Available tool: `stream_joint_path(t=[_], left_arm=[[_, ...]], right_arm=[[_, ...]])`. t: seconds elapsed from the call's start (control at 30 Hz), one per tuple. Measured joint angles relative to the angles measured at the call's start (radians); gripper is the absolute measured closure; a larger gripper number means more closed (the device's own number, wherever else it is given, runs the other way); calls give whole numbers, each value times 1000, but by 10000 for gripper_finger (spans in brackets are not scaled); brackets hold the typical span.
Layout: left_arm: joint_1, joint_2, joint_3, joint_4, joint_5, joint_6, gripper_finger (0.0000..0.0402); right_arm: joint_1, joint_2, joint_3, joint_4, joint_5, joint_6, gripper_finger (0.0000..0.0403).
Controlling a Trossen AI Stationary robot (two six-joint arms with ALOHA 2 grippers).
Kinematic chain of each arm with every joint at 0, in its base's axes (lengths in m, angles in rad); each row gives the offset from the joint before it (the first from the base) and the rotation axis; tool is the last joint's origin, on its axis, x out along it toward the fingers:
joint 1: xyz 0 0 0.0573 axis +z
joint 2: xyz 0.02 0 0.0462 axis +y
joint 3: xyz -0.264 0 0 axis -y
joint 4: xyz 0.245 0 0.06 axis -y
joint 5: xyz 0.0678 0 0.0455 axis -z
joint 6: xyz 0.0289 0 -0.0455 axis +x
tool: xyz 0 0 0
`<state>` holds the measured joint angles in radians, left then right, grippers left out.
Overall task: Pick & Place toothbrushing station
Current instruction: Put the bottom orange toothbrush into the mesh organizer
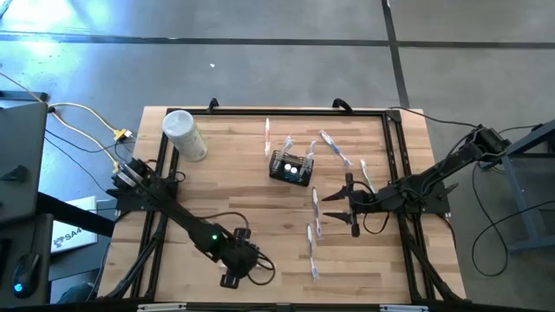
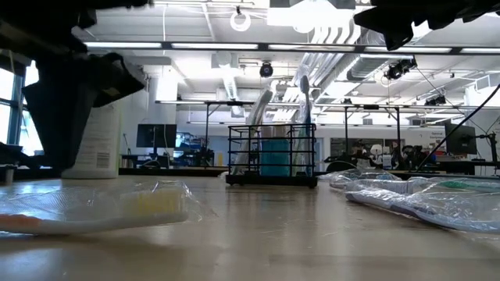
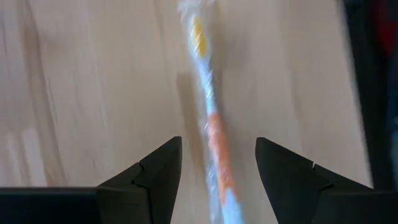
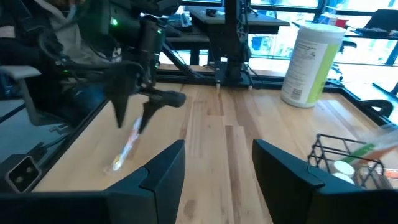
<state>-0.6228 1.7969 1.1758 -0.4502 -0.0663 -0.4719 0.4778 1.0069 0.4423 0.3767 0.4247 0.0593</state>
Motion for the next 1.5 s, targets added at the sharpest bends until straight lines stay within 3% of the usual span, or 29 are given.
stream_joint_path(t=[0.1, 0.4, 0.7, 0.87, 1.1, 1.5], left_arm=[[1, 35, 42, -65, 10, -10, 199], [14, 96, 50, -13, 98, -10, 199], [34, 102, 41, -62, 106, 108, 203], [34, 101, 40, -93, 80, 128, 252], [35, 101, 37, -103, 78, 127, 379], [34, 69, 32, -120, -24, 137, 383]], right_arm=[[0, 0, 0, 0, -18, 0, 222], [0, 0, 0, 2, -43, 0, 222], [0, 0, 0, 10, -43, 0, 222], [0, 0, 0, 9, -66, 1, 222], [0, 0, 0, 9, -66, 15, 222], [0, 0, 0, 8, -66, 15, 222]])
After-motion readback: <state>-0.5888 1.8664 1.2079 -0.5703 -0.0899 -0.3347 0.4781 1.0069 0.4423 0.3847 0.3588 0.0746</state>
